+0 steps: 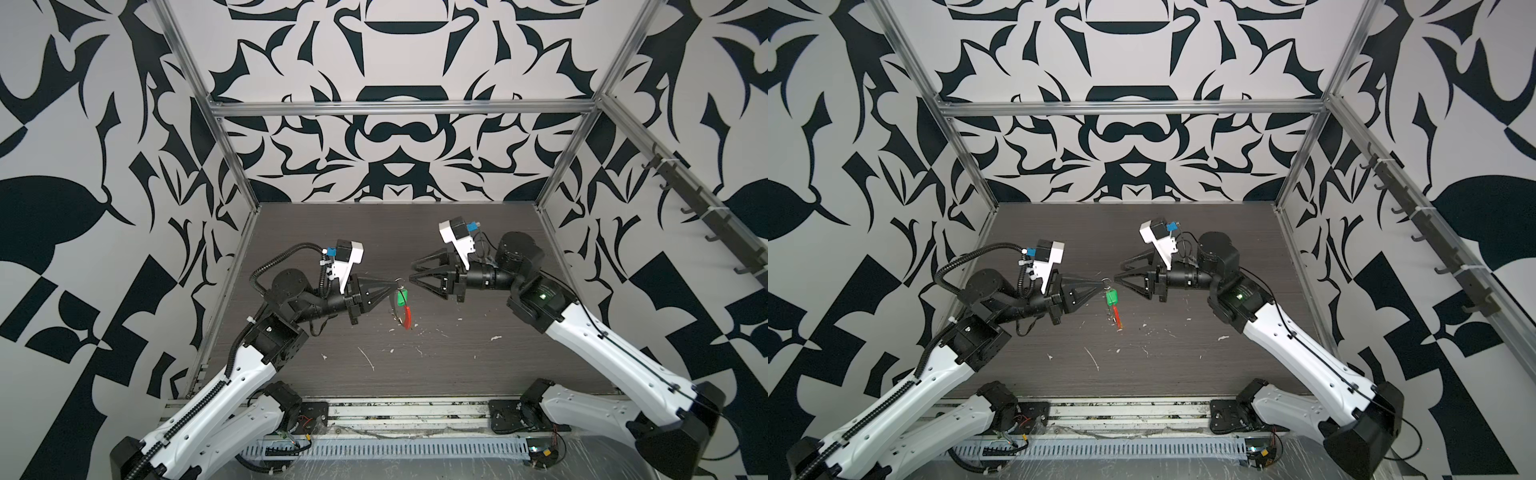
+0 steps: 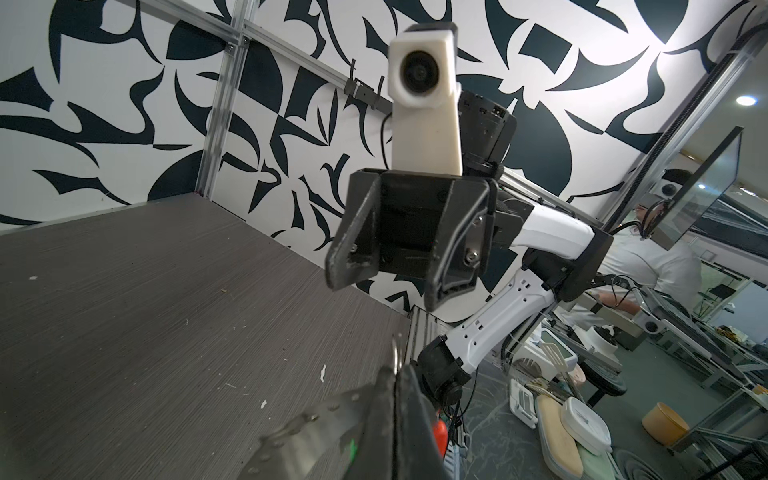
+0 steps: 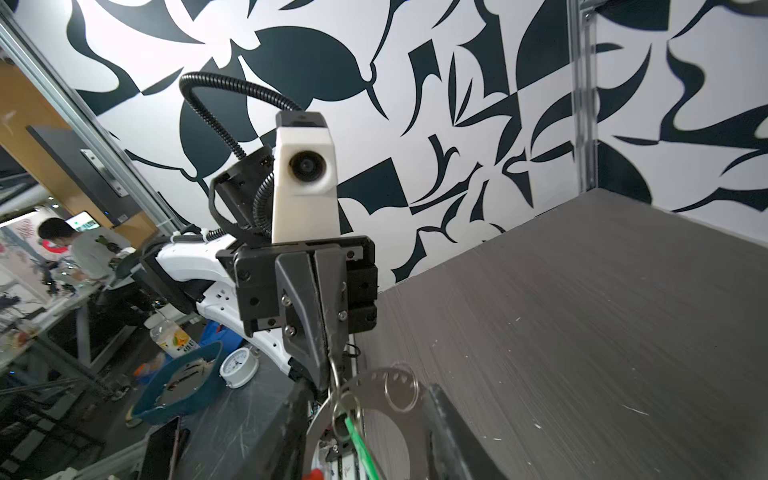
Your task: Remove the keys from the keyring
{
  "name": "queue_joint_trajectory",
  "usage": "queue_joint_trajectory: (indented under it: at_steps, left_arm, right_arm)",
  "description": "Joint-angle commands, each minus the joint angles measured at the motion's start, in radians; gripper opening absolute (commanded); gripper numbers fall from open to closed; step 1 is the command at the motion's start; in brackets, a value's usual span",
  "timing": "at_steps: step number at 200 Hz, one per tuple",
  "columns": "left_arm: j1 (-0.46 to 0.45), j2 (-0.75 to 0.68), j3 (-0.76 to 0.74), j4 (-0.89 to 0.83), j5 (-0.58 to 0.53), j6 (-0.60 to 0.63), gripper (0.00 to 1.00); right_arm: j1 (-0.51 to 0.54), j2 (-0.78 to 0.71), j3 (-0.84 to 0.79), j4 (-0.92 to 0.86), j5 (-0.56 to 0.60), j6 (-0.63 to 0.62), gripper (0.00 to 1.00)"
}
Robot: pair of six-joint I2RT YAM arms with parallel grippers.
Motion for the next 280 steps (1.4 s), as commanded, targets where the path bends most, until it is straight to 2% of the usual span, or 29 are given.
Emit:
queue_joint_trajectory:
  at_steps: [1,17,50,108,196,259,280]
  left_arm:
    - [0.0,-0.008,0.026,0.005,0.001,0.015,0.0]
    - [-0.001,-0.01,0.024,0.004,-0.009,0.018,0.0]
    - [0.0,-0.013,0.021,0.009,-0.019,0.017,0.0]
    - [-0.001,-0.022,0.017,-0.004,-0.048,0.018,0.0]
    - [0.0,-0.024,0.014,-0.005,-0.052,0.017,0.0]
    - [0.001,-0.018,0.016,0.004,-0.052,0.014,0.0]
    - [0.0,-0.014,0.018,0.007,-0.048,0.012,0.0]
  right_arm:
    - [0.0,0.015,-0.01,0.196,-0.082,0.123,0.47]
    - [0.01,0.024,-0.015,0.219,-0.102,0.134,0.44]
    - [0.04,0.04,-0.012,0.153,-0.098,0.09,0.37]
    - [0.043,0.021,-0.041,0.147,-0.086,0.083,0.34]
    - [0.043,0.009,-0.05,0.106,-0.073,0.055,0.17]
    - [0.044,0.016,-0.051,0.103,-0.082,0.057,0.17]
    - [0.044,0.017,-0.051,0.101,-0.081,0.057,0.13]
